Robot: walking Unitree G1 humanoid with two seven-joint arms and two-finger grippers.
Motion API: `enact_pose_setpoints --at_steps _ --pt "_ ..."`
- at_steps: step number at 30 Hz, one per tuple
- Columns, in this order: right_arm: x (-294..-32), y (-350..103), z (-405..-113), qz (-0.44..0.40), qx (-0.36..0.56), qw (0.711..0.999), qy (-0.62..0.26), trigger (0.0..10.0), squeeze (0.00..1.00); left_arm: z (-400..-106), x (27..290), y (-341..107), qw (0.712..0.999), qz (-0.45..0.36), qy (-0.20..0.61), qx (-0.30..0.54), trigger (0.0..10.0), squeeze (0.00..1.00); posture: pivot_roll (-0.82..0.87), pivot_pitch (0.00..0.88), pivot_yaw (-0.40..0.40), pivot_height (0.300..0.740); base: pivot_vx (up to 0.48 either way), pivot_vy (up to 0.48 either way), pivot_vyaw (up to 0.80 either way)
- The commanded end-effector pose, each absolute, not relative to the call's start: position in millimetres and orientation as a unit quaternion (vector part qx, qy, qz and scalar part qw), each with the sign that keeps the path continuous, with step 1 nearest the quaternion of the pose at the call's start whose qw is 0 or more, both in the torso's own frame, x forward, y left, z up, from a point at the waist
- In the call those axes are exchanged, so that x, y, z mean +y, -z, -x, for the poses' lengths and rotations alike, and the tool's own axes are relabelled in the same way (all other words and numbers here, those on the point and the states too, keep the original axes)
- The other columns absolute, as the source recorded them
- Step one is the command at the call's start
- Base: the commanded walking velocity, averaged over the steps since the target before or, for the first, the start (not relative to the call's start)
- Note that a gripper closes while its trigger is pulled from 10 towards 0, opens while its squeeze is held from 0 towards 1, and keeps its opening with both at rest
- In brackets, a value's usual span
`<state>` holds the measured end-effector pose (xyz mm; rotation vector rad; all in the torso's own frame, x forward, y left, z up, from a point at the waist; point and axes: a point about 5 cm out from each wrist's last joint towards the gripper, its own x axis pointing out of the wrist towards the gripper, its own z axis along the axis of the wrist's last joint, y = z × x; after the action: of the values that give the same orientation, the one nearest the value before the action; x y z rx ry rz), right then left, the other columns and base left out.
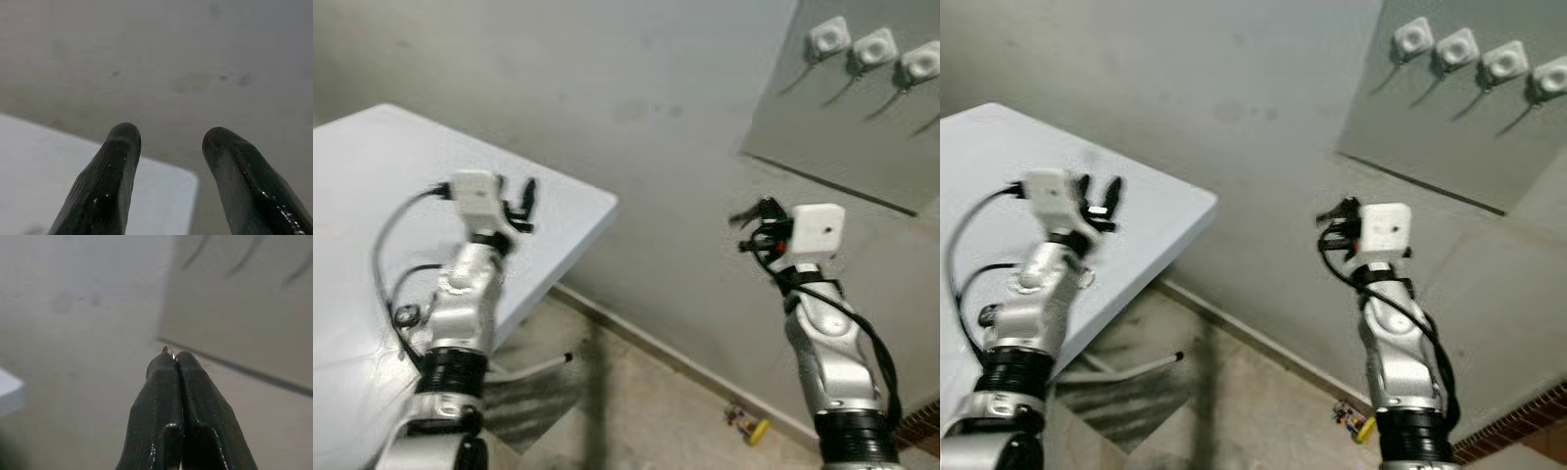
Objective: Hang keys on a hook
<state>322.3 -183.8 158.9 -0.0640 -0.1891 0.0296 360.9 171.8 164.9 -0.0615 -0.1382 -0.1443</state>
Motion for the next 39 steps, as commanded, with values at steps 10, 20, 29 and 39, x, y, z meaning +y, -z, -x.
enact_pose_setpoints --at_steps 10,20,29,39 --pt "-181 -164 -323 0.035 -0.101 0.994 -0.018 10.0 0.0 -361 172 -170 0.994 0.006 0.077 -0.078 10.0 0.0 -0.15 0.0 -0.035 0.74 0.0 0.0 -0.71" --pt "-180 -164 -324 0.042 -0.098 0.994 -0.021 10.0 0.0 -361 167 -174 0.993 0.017 0.081 -0.082 10.0 0.0 -0.15 0.006 -0.034 0.74 0.0 0.0 -0.71" --pt "-178 -164 -321 0.043 -0.102 0.993 -0.029 10.0 0.0 -359 158 -175 0.992 0.032 0.09 -0.081 10.0 0.0 -0.15 0.015 -0.03 0.74 0.0 0.0 -0.08" --pt "-176 -163 -319 0.047 -0.102 0.993 -0.039 10.0 0.0 -362 165 -175 0.993 0.056 0.076 -0.067 10.0 0.0 -0.16 0.019 -0.03 0.74 0.0 0.0 0.0"
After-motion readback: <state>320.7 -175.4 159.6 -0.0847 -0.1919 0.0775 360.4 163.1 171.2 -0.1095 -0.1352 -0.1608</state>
